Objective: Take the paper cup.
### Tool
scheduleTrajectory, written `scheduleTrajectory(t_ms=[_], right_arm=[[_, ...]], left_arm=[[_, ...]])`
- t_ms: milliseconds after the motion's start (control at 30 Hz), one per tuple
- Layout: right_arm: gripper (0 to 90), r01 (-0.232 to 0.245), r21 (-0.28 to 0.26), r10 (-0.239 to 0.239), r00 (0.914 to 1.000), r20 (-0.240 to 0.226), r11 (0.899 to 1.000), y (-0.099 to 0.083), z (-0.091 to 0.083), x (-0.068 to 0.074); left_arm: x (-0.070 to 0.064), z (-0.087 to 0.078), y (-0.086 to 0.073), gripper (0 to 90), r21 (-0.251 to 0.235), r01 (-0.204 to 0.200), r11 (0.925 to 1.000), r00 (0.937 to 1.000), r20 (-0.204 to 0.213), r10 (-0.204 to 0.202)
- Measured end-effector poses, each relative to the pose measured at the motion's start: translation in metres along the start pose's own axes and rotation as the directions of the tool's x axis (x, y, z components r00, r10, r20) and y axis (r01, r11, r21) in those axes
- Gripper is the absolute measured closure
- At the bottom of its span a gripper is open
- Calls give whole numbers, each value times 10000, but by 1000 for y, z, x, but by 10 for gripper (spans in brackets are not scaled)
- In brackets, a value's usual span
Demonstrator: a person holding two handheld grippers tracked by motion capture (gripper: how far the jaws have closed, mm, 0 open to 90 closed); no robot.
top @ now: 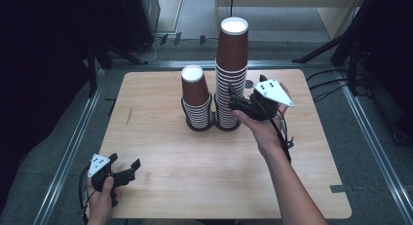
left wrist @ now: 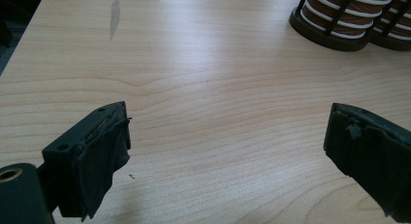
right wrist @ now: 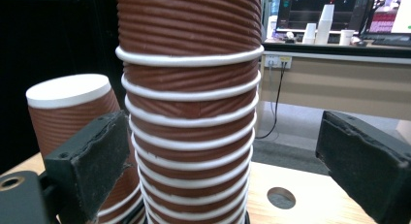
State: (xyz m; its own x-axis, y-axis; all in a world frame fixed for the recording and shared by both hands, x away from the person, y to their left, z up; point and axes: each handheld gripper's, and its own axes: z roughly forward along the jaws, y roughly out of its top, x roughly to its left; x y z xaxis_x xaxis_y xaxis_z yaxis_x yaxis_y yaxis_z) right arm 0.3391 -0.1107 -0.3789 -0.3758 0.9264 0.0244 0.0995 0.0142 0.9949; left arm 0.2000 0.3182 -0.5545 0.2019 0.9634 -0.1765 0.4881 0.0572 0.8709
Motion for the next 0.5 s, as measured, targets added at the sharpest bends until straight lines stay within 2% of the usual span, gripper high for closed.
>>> scheduleTrajectory(t_ms=[67, 167, 500], right_arm=[[50, -189, 133, 191, 9998, -94, 9997, 4, 5, 0], [47, -219, 175, 221, 9997, -112, 9996, 7, 7, 2], [32, -290, -22, 290, 9995, -96, 9996, 23, 24, 9]], left_arm=[[0, 0, 0, 32, -1, 8, 10000, 10000, 2, -8], [0, 0, 0, 32, 2, 17, 10000, 10000, 17, -17], [1, 0, 0, 32, 8, 47, 10000, 10000, 16, -47]])
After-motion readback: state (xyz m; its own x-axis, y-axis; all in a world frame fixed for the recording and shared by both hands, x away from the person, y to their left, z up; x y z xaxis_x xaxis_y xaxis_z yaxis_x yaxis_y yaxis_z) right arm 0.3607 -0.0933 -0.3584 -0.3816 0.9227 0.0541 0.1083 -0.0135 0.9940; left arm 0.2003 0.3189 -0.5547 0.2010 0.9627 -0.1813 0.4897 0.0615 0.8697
